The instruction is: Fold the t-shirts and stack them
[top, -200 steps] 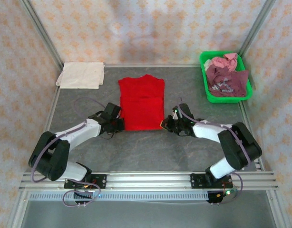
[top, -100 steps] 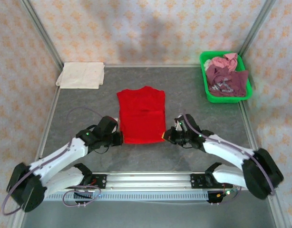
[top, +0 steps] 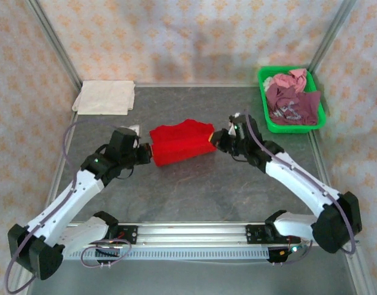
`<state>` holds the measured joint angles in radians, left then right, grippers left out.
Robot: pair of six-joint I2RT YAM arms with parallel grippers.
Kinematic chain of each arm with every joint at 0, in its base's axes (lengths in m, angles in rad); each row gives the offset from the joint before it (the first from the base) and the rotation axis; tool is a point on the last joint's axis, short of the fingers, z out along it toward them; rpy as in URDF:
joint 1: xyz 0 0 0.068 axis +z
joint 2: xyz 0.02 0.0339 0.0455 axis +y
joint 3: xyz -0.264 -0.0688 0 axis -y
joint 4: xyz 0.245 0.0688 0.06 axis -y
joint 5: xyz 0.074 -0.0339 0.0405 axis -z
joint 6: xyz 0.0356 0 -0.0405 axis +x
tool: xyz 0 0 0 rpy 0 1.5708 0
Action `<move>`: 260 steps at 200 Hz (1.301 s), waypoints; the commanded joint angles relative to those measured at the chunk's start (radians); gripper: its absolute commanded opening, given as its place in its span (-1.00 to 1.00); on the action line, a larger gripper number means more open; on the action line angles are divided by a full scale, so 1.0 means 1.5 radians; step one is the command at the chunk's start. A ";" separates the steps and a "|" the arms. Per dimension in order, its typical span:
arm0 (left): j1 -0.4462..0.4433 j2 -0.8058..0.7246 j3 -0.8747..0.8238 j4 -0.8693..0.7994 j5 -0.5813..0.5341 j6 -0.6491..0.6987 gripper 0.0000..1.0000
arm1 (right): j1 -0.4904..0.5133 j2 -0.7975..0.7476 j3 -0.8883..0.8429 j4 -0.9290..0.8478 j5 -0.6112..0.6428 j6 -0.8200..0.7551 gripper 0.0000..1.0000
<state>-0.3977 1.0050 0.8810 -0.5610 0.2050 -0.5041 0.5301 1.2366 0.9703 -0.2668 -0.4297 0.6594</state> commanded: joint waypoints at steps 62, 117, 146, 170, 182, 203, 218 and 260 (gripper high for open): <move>0.091 0.158 0.089 0.042 -0.036 0.077 -1.00 | -0.083 0.202 0.147 0.025 -0.020 -0.044 -1.00; 0.126 0.235 0.147 0.060 -0.036 0.106 -1.00 | -0.100 0.299 0.239 0.017 -0.038 -0.055 -1.00; 0.142 0.314 0.209 0.068 -0.022 0.117 -1.00 | -0.115 0.360 0.301 0.014 -0.044 -0.051 -1.00; 0.149 0.390 0.277 0.057 -0.040 0.135 -0.90 | -0.127 0.432 0.368 0.019 -0.052 -0.037 -0.89; 0.158 0.432 0.314 0.047 -0.055 0.142 -0.49 | -0.131 0.486 0.425 0.012 -0.063 -0.039 -0.54; 0.176 0.499 0.378 0.023 -0.108 0.141 0.02 | -0.145 0.585 0.559 -0.064 -0.092 -0.034 -0.26; 0.177 0.516 0.409 -0.003 -0.139 0.130 0.08 | -0.146 0.600 0.600 -0.097 -0.086 -0.036 -0.29; 0.119 0.427 0.299 0.075 -0.094 0.114 0.15 | -0.097 0.459 0.411 0.004 -0.048 -0.117 -0.37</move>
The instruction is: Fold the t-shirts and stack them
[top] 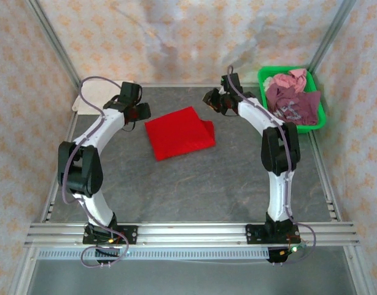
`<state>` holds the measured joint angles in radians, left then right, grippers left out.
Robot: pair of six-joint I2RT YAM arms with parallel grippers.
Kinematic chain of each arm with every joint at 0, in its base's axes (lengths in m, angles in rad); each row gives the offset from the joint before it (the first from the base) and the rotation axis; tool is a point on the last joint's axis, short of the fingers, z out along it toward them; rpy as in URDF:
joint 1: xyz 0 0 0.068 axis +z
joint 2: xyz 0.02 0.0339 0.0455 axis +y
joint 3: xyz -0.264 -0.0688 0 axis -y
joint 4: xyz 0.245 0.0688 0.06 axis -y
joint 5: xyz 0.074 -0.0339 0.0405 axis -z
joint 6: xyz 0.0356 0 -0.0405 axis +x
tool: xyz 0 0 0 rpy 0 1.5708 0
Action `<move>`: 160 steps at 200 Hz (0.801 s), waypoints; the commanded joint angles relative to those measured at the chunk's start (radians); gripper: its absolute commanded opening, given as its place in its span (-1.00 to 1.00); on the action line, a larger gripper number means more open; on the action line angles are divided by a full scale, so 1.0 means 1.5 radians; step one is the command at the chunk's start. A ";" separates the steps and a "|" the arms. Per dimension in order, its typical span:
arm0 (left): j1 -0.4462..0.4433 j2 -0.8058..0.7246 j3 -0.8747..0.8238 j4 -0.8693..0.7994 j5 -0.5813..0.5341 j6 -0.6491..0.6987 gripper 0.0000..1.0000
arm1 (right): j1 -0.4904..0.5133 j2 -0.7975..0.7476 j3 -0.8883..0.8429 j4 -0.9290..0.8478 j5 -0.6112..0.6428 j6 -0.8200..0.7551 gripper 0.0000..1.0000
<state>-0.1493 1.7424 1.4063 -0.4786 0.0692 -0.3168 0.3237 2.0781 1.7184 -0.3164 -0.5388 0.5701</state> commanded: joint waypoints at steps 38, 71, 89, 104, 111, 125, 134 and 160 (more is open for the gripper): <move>-0.089 -0.043 -0.102 0.078 0.060 -0.019 0.02 | 0.048 -0.100 -0.180 0.108 -0.036 -0.026 -0.59; -0.118 0.043 -0.092 0.111 0.085 -0.045 0.02 | 0.061 -0.022 -0.164 0.131 -0.065 -0.009 -0.79; -0.134 0.073 -0.104 0.140 0.085 -0.049 0.01 | 0.062 -0.007 -0.188 0.160 -0.059 0.002 -0.84; -0.146 0.093 -0.112 0.148 0.079 -0.045 0.00 | 0.062 0.000 -0.212 0.165 -0.048 0.001 -0.85; -0.148 0.100 -0.119 0.155 0.081 -0.045 -0.02 | 0.063 0.001 -0.227 0.171 -0.049 0.001 -0.86; -0.152 0.099 -0.146 0.184 0.084 -0.045 -0.03 | 0.065 -0.006 -0.266 0.188 -0.046 0.004 -0.86; -0.154 0.094 -0.162 0.197 0.088 -0.042 -0.03 | 0.067 -0.014 -0.296 0.203 -0.042 0.008 -0.88; -0.155 0.046 -0.209 0.216 0.079 -0.039 -0.04 | 0.083 -0.041 -0.381 0.238 -0.039 0.027 -0.90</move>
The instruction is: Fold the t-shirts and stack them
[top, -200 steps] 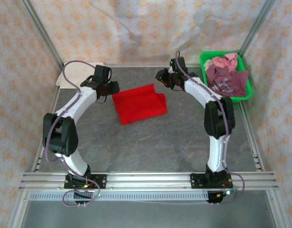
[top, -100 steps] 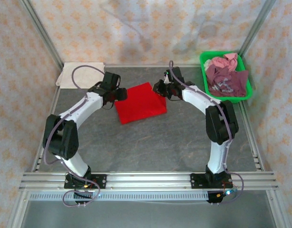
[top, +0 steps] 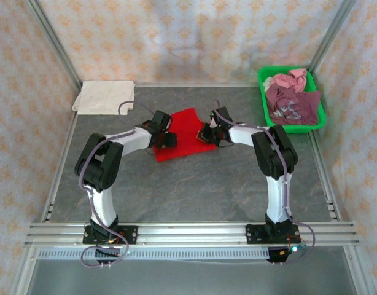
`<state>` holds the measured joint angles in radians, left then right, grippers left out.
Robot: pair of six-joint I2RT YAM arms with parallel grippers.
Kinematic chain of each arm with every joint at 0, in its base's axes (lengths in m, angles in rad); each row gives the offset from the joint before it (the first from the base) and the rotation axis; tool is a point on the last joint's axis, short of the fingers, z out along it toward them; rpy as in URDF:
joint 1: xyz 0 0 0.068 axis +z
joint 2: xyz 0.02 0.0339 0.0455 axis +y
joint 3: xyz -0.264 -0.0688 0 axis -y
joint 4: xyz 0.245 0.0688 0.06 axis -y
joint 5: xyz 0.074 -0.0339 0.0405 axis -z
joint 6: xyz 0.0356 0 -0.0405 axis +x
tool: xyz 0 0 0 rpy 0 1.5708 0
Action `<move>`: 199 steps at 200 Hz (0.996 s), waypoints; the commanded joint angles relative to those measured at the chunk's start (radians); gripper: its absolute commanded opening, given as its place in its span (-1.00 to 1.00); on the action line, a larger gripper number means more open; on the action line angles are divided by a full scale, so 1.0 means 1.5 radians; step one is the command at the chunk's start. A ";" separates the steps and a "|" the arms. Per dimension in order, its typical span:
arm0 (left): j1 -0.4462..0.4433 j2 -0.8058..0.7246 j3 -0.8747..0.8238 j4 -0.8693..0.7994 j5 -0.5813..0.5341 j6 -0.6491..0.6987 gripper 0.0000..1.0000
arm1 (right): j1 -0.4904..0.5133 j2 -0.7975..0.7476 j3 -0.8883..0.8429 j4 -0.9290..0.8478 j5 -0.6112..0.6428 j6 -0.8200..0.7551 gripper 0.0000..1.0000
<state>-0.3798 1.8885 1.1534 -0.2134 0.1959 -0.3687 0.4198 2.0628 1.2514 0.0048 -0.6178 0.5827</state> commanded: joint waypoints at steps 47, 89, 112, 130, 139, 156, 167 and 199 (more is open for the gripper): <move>0.005 -0.161 -0.069 0.005 -0.031 -0.006 -0.03 | 0.039 -0.104 -0.185 0.136 -0.003 0.108 -0.84; 0.090 -0.201 -0.058 -0.078 0.013 -0.054 0.35 | 0.018 -0.222 -0.149 0.009 0.083 0.075 -0.23; 0.122 -0.218 -0.100 -0.069 0.035 -0.074 0.63 | -0.014 -0.227 -0.128 -0.084 0.144 0.042 -0.01; 0.137 -0.205 -0.114 -0.064 0.063 -0.081 0.66 | -0.026 -0.209 -0.107 -0.131 0.157 0.012 0.07; 0.137 -0.195 -0.118 -0.061 0.072 -0.080 0.66 | -0.026 -0.198 -0.097 -0.142 0.159 0.002 0.10; 0.137 -0.177 -0.124 -0.048 0.098 -0.074 0.66 | -0.026 -0.176 -0.080 -0.153 0.144 -0.007 0.14; 0.136 -0.160 -0.125 -0.041 0.114 -0.067 0.66 | -0.026 -0.160 -0.073 -0.150 0.131 -0.008 0.14; 0.131 -0.106 -0.116 -0.018 0.152 -0.056 0.63 | -0.021 -0.110 -0.063 -0.107 0.052 -0.001 0.15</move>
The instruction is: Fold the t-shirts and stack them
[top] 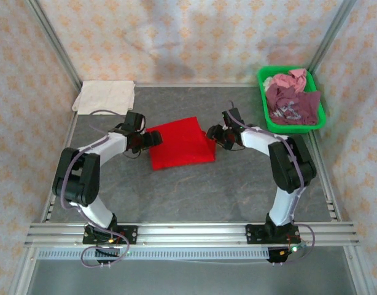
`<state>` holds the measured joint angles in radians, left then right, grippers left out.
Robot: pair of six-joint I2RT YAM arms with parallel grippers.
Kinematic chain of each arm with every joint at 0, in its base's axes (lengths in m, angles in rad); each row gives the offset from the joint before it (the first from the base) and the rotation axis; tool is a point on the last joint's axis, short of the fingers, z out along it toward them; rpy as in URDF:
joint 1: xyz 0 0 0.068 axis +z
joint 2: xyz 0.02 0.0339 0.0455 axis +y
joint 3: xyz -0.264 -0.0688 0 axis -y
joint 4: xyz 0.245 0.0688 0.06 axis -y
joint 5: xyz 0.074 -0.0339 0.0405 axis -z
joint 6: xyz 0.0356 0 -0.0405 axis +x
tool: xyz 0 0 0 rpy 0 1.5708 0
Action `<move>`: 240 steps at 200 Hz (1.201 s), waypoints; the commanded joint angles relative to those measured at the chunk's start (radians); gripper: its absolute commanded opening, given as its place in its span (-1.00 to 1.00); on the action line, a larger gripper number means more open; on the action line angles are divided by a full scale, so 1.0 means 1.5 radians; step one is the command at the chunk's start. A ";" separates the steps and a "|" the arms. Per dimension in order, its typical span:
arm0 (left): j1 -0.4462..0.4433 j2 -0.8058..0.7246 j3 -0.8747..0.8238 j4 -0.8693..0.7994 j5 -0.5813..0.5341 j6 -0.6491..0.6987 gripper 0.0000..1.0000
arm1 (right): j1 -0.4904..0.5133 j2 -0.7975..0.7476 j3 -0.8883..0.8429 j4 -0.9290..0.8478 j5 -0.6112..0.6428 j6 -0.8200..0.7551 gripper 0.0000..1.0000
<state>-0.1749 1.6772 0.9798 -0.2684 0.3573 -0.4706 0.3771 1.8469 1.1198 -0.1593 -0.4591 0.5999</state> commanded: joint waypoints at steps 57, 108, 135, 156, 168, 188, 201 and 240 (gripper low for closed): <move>-0.039 0.096 0.016 0.079 0.103 -0.003 0.43 | 0.023 0.057 -0.011 0.171 -0.167 0.054 0.14; -0.099 0.118 0.045 0.126 0.135 -0.026 0.19 | 0.043 0.087 0.006 0.214 -0.191 0.072 0.11; -0.104 0.136 0.051 0.160 0.159 -0.038 0.15 | 0.044 0.101 0.005 0.228 -0.185 0.079 0.08; -0.111 0.148 0.058 0.169 0.164 -0.060 0.12 | 0.044 0.110 0.006 0.236 -0.183 0.081 0.06; -0.112 0.151 0.059 0.170 0.160 -0.058 -0.01 | 0.044 0.116 0.006 0.243 -0.185 0.086 0.05; -0.112 0.174 0.053 0.177 0.157 -0.061 -0.23 | 0.044 0.123 0.006 0.252 -0.186 0.091 0.04; -0.112 0.179 0.054 0.177 0.150 -0.058 -0.51 | 0.045 0.126 0.006 0.261 -0.189 0.096 0.03; -0.103 0.159 0.076 0.104 0.086 -0.017 -1.00 | 0.041 0.106 0.005 0.258 -0.190 0.087 0.04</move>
<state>-0.3126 1.8992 1.0657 -0.0547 0.4980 -0.5457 0.4358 2.0056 1.1149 0.2111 -0.7368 0.7338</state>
